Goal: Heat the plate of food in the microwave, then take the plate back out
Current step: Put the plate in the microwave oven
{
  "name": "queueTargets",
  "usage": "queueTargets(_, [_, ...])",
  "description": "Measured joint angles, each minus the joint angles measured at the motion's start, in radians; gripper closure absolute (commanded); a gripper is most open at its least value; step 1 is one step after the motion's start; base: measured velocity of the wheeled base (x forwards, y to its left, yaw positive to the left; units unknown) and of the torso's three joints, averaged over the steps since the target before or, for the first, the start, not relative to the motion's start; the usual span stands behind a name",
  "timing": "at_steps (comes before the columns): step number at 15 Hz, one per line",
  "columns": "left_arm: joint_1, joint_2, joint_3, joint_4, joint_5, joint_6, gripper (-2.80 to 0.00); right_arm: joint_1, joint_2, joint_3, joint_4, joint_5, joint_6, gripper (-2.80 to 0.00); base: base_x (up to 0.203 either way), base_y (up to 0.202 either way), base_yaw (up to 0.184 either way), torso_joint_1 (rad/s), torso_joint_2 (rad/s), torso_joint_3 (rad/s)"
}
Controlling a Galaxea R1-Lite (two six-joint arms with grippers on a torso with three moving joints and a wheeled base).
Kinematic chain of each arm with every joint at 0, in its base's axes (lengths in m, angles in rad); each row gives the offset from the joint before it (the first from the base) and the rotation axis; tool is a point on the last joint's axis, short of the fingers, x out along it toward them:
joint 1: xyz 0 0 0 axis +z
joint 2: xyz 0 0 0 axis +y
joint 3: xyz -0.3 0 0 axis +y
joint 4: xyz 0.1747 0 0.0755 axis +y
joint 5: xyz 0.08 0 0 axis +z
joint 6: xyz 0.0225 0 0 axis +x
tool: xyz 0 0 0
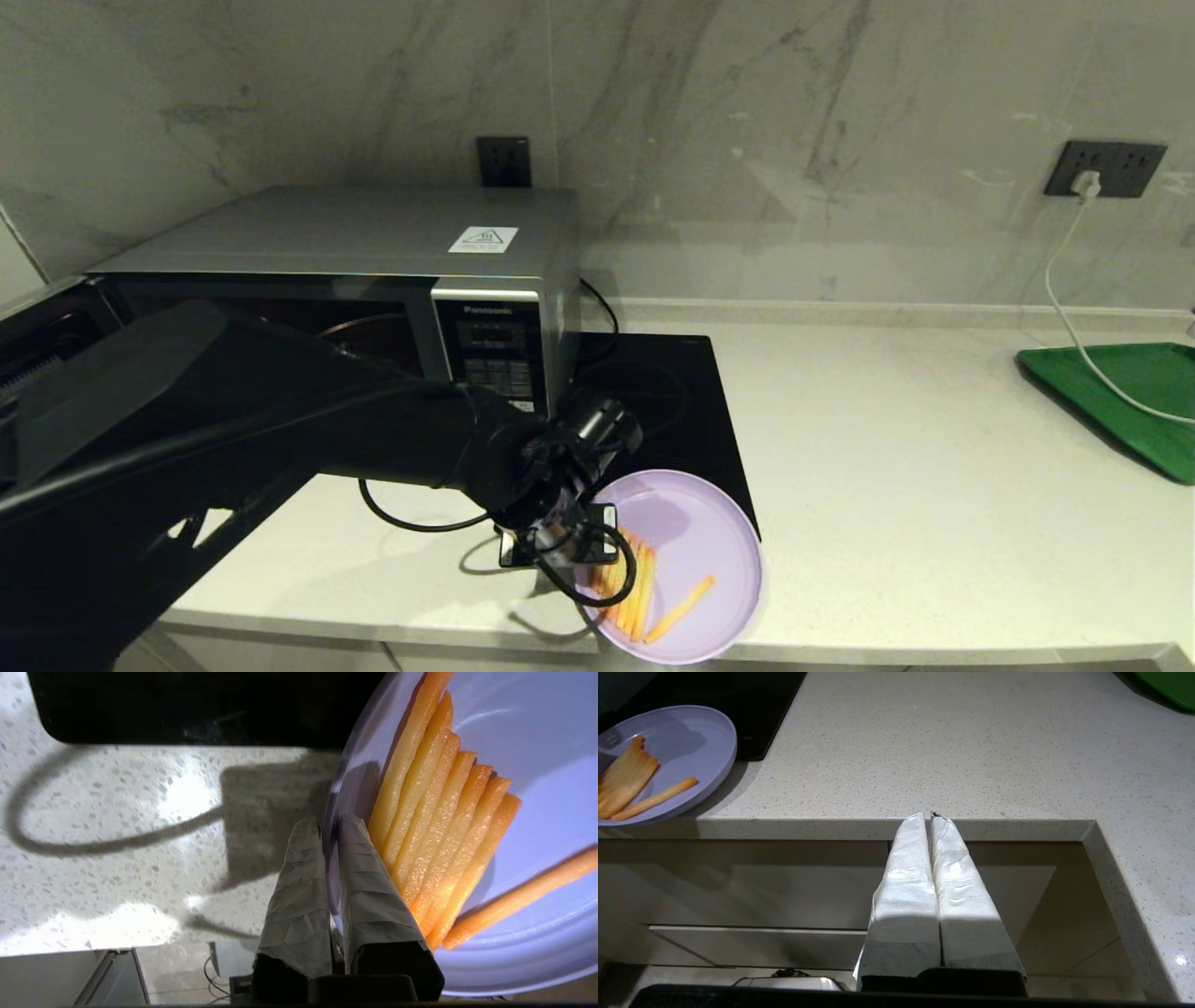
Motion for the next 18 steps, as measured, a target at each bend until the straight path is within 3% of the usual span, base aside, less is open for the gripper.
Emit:
queueTargets(5, [-0.006,-0.043,0.039,0.0,-0.05,-0.043,0.0,0.0,0.0,0.0,0.0,0.0,0.0,0.0,0.0,0.0,0.0,0.0,0.0,0.0])
queueTargets(9, [0.002,-0.096,0.071,0.0,-0.188,-0.066,0.0,0.0,0.0,0.0,0.0,0.0,0.0,0.0,0.0,0.0,0.0,0.0,0.0,0.0])
queueTargets(12, [0.038,-0.144,0.12,-0.016,-0.253,-0.074,0.0,0.0,0.0,0.0,0.0,0.0,0.0,0.0,0.0,0.0,0.0,0.0,0.0,0.0])
queueTargets(18, [0.131,-0.266,0.304,-0.127,-0.401,-0.073,0.0,0.0,0.0,0.0,0.0,0.0,0.0,0.0,0.0,0.0,0.0,0.0,0.0,0.0])
